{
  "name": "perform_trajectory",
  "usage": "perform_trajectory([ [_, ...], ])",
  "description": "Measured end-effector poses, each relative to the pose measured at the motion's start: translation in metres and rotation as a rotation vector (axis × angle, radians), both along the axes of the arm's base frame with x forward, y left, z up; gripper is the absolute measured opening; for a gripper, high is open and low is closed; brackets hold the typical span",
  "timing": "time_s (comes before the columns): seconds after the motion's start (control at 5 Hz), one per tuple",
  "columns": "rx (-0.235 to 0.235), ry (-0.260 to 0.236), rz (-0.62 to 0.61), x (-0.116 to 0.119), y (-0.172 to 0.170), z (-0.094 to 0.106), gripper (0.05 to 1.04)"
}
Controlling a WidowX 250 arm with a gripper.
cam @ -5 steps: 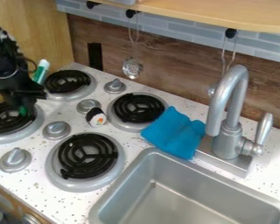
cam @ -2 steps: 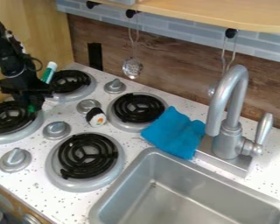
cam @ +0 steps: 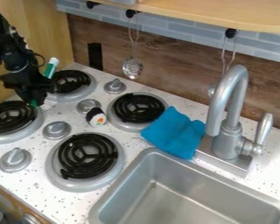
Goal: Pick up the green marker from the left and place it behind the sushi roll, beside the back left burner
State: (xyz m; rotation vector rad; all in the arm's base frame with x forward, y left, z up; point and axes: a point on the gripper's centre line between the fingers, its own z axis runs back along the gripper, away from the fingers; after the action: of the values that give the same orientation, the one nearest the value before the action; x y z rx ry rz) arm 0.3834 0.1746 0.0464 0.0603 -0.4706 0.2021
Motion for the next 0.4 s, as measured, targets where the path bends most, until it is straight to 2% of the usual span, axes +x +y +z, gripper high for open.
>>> perform_trajectory([
  [0.2,-0.008,0.025,-0.015,0.0062,-0.0054,-0.0124,0.359],
  [0.4,0.0,0.034,-0.038,0.0135,-0.013,-0.0167,0.359],
])
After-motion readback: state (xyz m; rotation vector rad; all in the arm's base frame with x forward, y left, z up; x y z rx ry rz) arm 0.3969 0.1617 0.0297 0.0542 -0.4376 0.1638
